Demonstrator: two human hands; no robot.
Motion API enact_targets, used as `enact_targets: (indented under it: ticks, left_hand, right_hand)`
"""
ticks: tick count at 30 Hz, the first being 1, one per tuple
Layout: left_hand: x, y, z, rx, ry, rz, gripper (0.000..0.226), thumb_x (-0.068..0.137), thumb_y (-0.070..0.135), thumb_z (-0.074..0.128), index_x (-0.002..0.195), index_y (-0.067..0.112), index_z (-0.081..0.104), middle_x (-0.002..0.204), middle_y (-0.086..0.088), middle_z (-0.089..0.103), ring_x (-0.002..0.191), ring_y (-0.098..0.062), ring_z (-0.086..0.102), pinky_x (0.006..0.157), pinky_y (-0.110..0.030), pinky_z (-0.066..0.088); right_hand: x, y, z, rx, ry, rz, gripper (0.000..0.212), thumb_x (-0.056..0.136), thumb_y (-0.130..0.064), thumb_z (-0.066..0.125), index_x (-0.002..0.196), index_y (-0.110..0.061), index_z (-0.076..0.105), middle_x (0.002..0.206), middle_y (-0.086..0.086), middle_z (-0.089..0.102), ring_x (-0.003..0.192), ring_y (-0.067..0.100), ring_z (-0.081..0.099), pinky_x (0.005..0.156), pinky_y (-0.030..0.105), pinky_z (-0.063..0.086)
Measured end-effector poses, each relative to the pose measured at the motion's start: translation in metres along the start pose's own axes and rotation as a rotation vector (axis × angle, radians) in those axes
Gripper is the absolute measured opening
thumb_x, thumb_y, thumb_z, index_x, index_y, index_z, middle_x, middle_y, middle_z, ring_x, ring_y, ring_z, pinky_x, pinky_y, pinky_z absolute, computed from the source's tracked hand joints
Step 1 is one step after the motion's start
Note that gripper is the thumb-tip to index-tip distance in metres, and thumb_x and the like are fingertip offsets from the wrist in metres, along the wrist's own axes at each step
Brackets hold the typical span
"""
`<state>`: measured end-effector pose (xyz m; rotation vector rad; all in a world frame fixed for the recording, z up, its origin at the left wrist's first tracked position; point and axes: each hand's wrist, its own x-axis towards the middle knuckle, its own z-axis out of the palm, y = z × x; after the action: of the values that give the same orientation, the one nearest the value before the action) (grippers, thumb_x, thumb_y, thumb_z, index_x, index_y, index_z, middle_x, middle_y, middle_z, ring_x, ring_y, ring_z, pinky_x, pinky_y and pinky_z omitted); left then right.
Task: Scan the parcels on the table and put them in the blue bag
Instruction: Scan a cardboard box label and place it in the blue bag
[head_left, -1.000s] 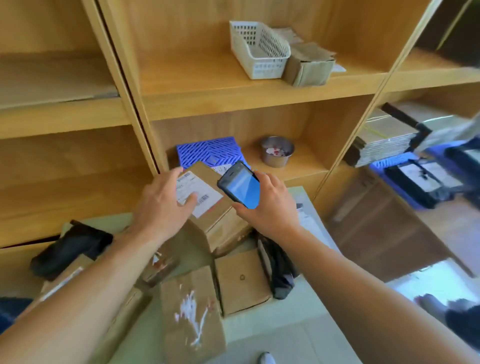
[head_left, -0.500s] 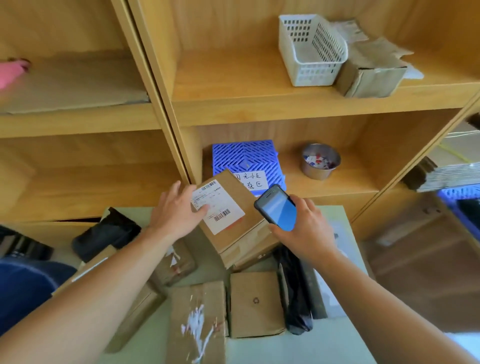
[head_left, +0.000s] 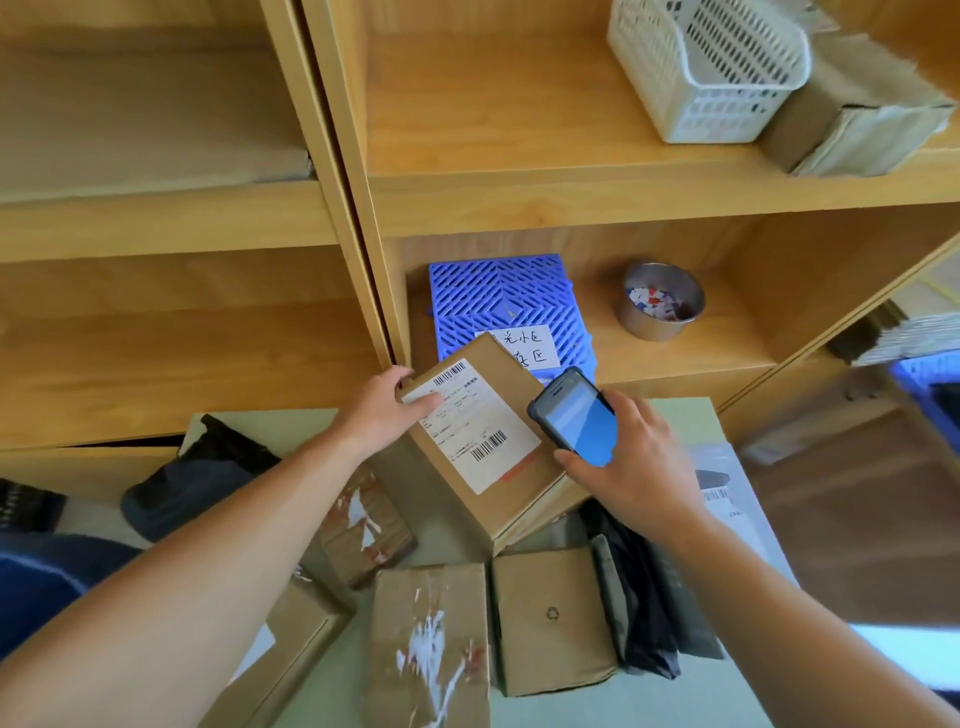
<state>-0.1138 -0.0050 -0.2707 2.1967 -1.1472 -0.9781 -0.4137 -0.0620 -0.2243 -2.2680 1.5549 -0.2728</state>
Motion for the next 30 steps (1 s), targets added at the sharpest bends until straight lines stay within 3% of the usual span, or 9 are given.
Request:
enact_targets:
  ticks: [5,10,18,21,24,27,30]
  left_hand:
    - [0.001,-0.003,0.002,-0.003,-0.057,0.099,0.022,0.095,0.049,0.067,0.113,0.038,0.069,0.103,0.020,0.074,0.094,-0.001,0.070,0.070,-0.021,0.051]
    - [-0.007,0.011,-0.005,0.021,-0.011,0.153,0.028,0.091,0.051,0.072,0.112,0.034,0.075,0.095,0.019,0.075,0.087,-0.001,0.070,0.068,-0.022,0.053]
    - [-0.047,0.054,-0.040,0.275,0.245,0.300,0.042,0.084,0.066,0.070,0.117,0.040,0.070,0.087,0.014,0.072,0.082,-0.007,0.061,0.066,-0.032,0.055]
    - [-0.065,0.060,-0.050,0.378,0.310,0.305,0.063,0.084,0.067,0.067,0.140,0.039,0.060,0.104,0.001,0.074,0.098,-0.023,0.066,0.077,-0.037,0.058]
    - [-0.088,0.067,-0.055,0.410,0.338,0.318,0.065,0.087,0.066,0.066,0.145,0.039,0.055,0.112,-0.002,0.072,0.098,-0.024,0.064,0.074,-0.035,0.054]
    - [-0.122,0.077,-0.060,0.408,0.393,0.334,0.061,0.088,0.066,0.066,0.142,0.040,0.058,0.094,0.005,0.062,0.087,-0.018,0.056,0.067,-0.033,0.052]
    - [-0.155,0.077,-0.063,0.347,0.440,0.342,0.053,0.086,0.067,0.067,0.131,0.040,0.065,0.084,0.013,0.064,0.079,-0.014,0.060,0.058,-0.029,0.051]
  right_hand:
    - [-0.005,-0.007,0.006,-0.013,-0.007,0.031,0.089,0.072,-0.063,0.071,0.145,-0.023,0.040,0.133,-0.001,0.053,0.118,0.023,0.051,0.089,0.041,0.049]
    - [-0.014,-0.023,0.007,-0.084,-0.005,0.062,0.088,0.073,-0.066,0.068,0.145,-0.025,0.038,0.134,-0.004,0.052,0.119,0.021,0.051,0.087,0.041,0.050]
    - [-0.044,-0.048,-0.009,-0.083,0.015,0.059,0.083,0.064,-0.072,0.062,0.133,-0.029,0.047,0.115,-0.008,0.058,0.107,0.021,0.057,0.080,0.042,0.054]
    - [-0.062,-0.055,-0.023,-0.082,0.056,0.051,0.076,0.067,-0.065,0.064,0.131,-0.028,0.048,0.113,-0.008,0.057,0.104,0.020,0.056,0.075,0.038,0.052]
    - [-0.081,-0.058,-0.037,-0.083,0.088,0.052,0.077,0.069,-0.063,0.064,0.136,-0.030,0.045,0.115,-0.009,0.056,0.105,0.018,0.054,0.069,0.034,0.046]
    - [-0.103,-0.058,-0.049,-0.086,0.130,0.031,0.076,0.070,-0.063,0.065,0.135,-0.030,0.046,0.115,-0.010,0.057,0.105,0.017,0.054,0.067,0.031,0.038]
    - [-0.120,-0.060,-0.057,-0.095,0.139,-0.002,0.077,0.070,-0.065,0.064,0.135,-0.030,0.046,0.117,-0.008,0.057,0.107,0.019,0.055,0.067,0.033,0.041]
